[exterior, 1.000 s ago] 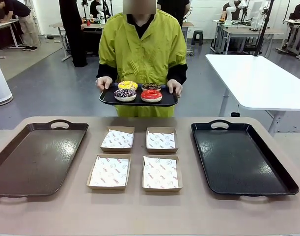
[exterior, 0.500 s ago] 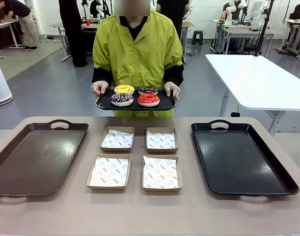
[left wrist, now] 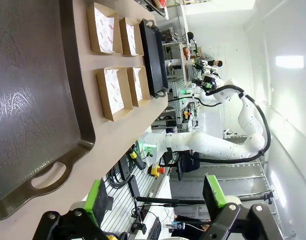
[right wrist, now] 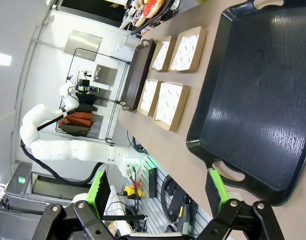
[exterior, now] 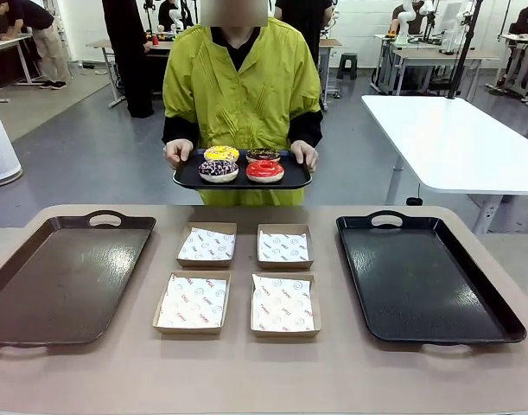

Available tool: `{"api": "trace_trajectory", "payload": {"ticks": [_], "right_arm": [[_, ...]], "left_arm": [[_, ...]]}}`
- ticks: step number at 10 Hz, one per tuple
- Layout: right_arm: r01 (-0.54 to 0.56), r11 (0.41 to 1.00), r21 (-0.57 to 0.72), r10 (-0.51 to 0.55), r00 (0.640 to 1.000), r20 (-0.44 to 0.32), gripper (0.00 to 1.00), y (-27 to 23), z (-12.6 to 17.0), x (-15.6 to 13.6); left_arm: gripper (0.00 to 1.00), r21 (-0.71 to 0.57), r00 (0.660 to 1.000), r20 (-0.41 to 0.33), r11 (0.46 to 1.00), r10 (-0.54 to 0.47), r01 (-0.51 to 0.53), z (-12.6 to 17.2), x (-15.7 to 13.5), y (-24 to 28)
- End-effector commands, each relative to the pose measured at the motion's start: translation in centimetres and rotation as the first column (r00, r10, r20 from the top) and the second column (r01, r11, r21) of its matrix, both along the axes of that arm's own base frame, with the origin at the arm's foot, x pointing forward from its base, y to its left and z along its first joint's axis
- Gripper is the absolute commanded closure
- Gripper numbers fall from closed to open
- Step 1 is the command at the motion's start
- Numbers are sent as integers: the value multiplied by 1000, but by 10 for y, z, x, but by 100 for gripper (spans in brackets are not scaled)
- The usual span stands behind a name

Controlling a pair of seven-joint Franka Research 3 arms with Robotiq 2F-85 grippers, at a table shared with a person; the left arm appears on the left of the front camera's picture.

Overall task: Individually package the donuts and arrange them on the tray.
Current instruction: Pick up one Paper togo box.

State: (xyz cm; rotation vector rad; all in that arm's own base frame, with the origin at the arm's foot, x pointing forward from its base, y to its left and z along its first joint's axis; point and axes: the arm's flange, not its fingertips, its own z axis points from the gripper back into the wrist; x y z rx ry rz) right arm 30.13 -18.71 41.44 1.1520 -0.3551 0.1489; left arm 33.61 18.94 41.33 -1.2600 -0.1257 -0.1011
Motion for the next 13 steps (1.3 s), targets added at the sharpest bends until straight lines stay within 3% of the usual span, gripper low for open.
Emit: {"api": "trace_trajectory", "payload": {"ticks": [1,2,4,5,6,8,9,11,13], "right_arm": [[-2,1000,17,2,1000,7,0,-1,-1,0],[-2,1000,17,2,1000,7,0,-1,-1,0],[-2,1000,17,2,1000,7,0,-1,-1,0],[-2,1000,17,2,1000,7,0,-1,-1,0],[-2,1000,17,2,1000,7,0,-1,-1,0],[-2,1000,17,2,1000,7,0,-1,-1,0],[-2,1000,17,2,1000,7,0,-1,-1,0],[-2,1000,17,2,1000,7,0,-1,-1,0],[-2,1000,17,2,1000,7,0,-1,-1,0]], "left_arm": [[0,-7,1000,3,1000,-4,4,2,-1,2],[0,0,1000,0,1000,0,0,0,0,0],[0,132,998,38,991,-40,34,66,27,-41],[0,215,997,16,974,-78,73,92,44,-68],[0,321,991,-15,938,-131,129,122,70,-108],[0,496,984,-46,851,-170,170,150,98,-187],[0,584,982,-71,791,-178,185,154,113,-228],[0,743,989,-76,654,-130,143,134,146,-300],[0,818,996,-39,570,-80,78,102,173,-346]]}}
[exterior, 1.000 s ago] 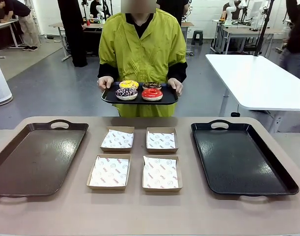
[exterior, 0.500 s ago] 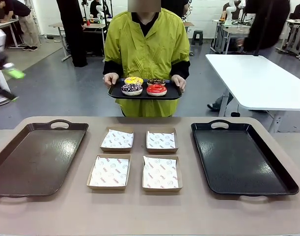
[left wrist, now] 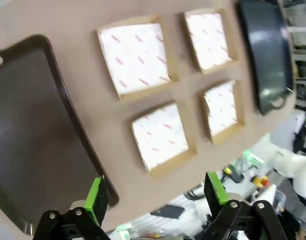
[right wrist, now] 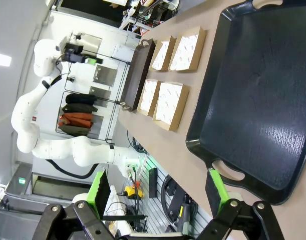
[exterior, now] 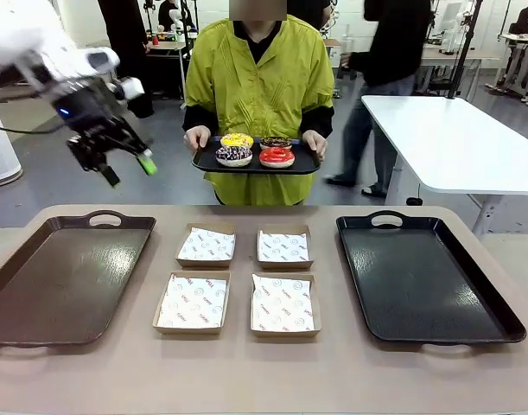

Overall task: Individually package the donuts and arrange them on the tray.
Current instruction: Pick up one Paper togo box.

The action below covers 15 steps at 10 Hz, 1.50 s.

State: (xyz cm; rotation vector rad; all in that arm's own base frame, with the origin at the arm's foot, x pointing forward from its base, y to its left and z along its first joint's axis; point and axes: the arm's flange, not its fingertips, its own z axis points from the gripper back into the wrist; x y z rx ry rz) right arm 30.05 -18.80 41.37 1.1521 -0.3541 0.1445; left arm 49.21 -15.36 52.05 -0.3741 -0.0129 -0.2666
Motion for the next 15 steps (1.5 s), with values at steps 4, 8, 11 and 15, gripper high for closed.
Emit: {"api": "trace_trajectory", "payload": {"ticks": [4,8,11,15], "right_arm": [[-5,1000,16,4,1000,10,0,0,0,1],[-5,1000,16,4,1000,10,0,0,0,1],[-5,1000,16,4,1000,10,0,0,0,1],[-5,1000,16,4,1000,10,0,0,0,1]], "left_arm": [[0,259,984,173,961,48,-92,-82,51,-53],[0,248,971,225,960,77,-133,-121,50,-71],[0,261,974,224,961,37,-97,-119,55,-68],[0,261,974,224,961,37,-97,-119,55,-68]]}}
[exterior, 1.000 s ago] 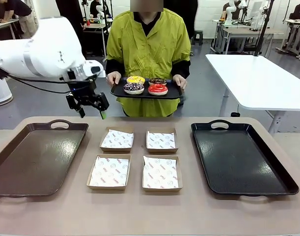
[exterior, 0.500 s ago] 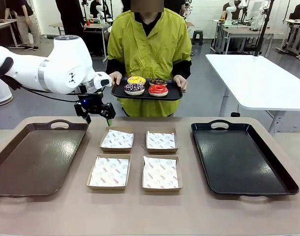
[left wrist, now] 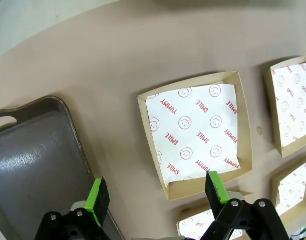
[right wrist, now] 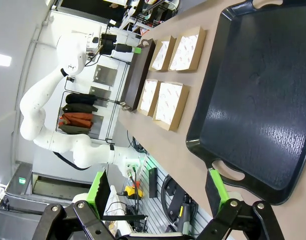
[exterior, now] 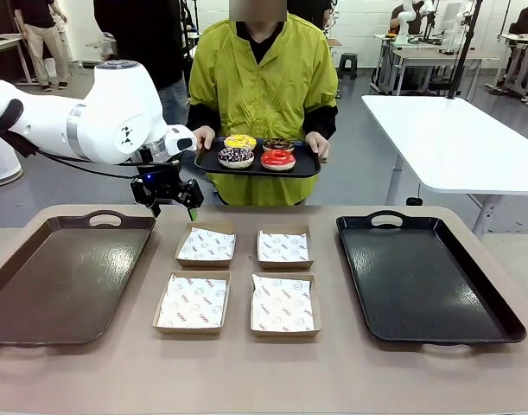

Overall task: Individually package the donuts and arrange them on the tray.
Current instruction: Pick up one Paper togo box.

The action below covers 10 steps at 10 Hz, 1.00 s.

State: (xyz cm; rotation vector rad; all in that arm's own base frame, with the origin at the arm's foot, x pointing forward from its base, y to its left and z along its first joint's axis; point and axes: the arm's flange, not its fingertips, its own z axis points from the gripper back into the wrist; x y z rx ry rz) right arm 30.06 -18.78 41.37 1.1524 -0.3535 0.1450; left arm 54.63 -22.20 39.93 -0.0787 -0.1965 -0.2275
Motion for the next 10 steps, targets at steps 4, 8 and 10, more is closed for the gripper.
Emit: {"api": "trace_trajectory", "payload": {"ticks": [4,8,10], "right_arm": [[-4,1000,16,4,1000,10,0,-1,0,1],[-4,1000,16,4,1000,10,0,-1,0,1],[-4,1000,16,4,1000,10,0,-1,0,1]], "left_arm": [[0,4,991,-43,992,128,-128,-33,0,-8],[0,-1,979,-71,981,192,-193,-56,18,-5],[3,10,979,-80,982,190,-190,-65,27,-12]]}}
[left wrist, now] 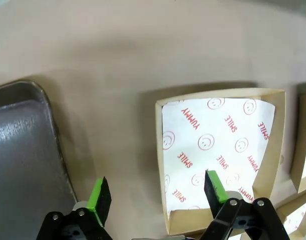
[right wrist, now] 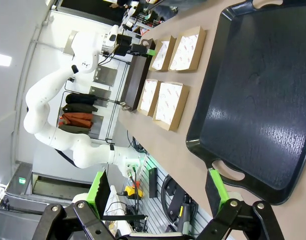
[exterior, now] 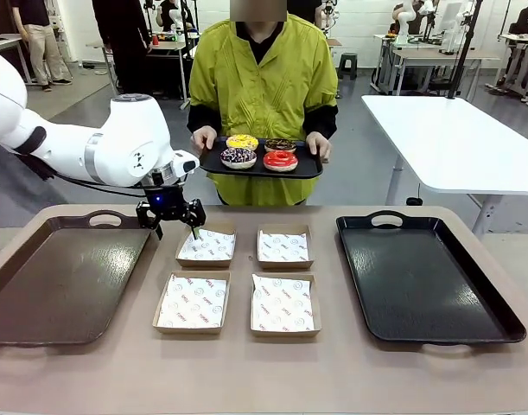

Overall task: Individually package the donuts and arrange them on the tray.
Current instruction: Pick up one Paper togo box.

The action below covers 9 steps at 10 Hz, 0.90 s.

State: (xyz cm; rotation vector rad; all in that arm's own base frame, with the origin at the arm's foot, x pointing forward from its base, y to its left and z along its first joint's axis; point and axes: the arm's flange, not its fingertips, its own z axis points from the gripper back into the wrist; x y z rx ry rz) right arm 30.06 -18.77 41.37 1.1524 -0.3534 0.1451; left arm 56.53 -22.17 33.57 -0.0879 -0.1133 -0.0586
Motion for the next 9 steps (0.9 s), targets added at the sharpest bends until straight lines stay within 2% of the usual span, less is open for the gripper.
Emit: {"api": "trace_trajectory", "payload": {"ticks": [1,2,3,5,6,8,9], "right_arm": [[-4,1000,16,4,1000,11,0,-1,0,1],[-4,1000,16,4,1000,11,0,-1,0,1],[-4,1000,16,4,1000,11,0,-1,0,1],[-4,1000,16,4,1000,11,0,-1,0,1],[-4,1000,16,4,1000,11,0,-1,0,1],[-4,1000,16,4,1000,11,0,-1,0,1],[-4,1000,16,4,1000,11,0,-1,0,1]], "left_arm": [[55,30,1000,20,999,16,-17,-1,9,-16],[58,43,1000,18,999,14,-14,0,11,-19],[100,52,1000,13,999,12,-12,-2,13,-22],[100,66,1000,-2,998,9,-9,-5,18,-25],[78,71,1000,-3,997,9,-9,-6,19,-26],[100,84,1000,-8,996,7,-6,-6,21,-28],[100,88,1000,-10,996,8,-7,-6,21,-28]]}}
